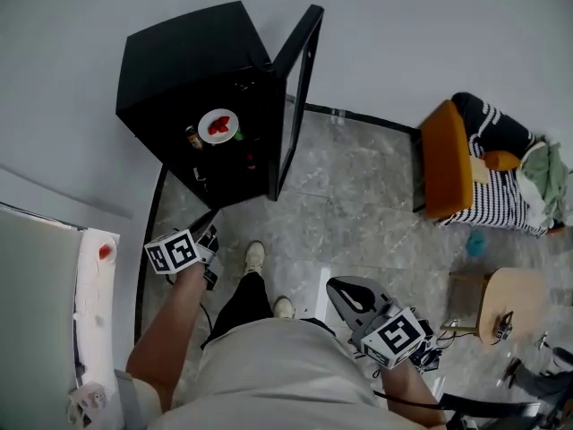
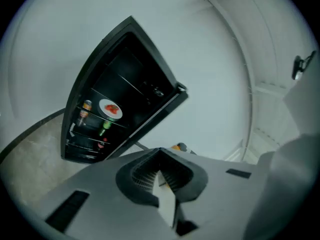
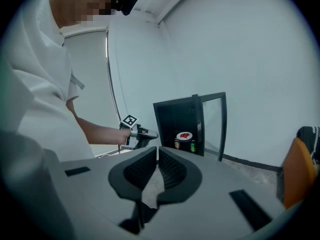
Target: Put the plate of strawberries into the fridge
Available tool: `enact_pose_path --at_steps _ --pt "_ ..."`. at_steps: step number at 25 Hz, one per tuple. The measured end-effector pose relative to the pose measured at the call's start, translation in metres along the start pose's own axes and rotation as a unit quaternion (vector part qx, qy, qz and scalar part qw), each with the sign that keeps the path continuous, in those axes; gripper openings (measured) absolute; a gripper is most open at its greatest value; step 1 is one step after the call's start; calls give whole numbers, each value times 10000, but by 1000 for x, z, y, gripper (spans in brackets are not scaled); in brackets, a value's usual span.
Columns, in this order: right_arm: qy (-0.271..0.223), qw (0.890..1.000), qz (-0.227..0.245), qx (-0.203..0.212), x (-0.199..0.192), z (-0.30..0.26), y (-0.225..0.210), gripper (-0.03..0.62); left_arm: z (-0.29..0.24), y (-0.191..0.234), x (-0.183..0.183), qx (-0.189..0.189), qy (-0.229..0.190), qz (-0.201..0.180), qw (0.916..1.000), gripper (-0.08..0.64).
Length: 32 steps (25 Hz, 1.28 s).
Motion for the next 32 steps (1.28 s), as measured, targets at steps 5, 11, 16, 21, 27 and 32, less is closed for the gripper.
enact_pose_path --at_steps 5,11,16,21,27,32 --pt "41 9991 -69 408 -20 15 23 26 62 -68 -42 -715 314 -434 9960 12" --pt "-54 9968 -33 793 -25 10 51 26 115 -126 -72 -1272 823 -1120 9821 12" --pt "-131 9956 24 923 -21 2 73 26 148 -153 -83 -1546 953 -1180 9763 12" --pt "-75 9944 80 1047 -19 -8 108 26 183 -169 -84 -1804 947 -1351 9696 12" --pt "49 9934 177 1134 -22 -22 172 26 242 -153 -92 -1878 992 -1602 9640 12" --pt "127 9927 237 1176 -24 -31 229 26 295 -138 -97 -2063 1030 -1462 9620 12"
Point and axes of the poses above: the fingertips, and each gripper's own axes: z backward along the fingers, y to its left, x out of its top, the point moved 6 cm from there along z, backward along the fingers, and after that the axes turned 4 degrees about -y, right-handed, at the moved point
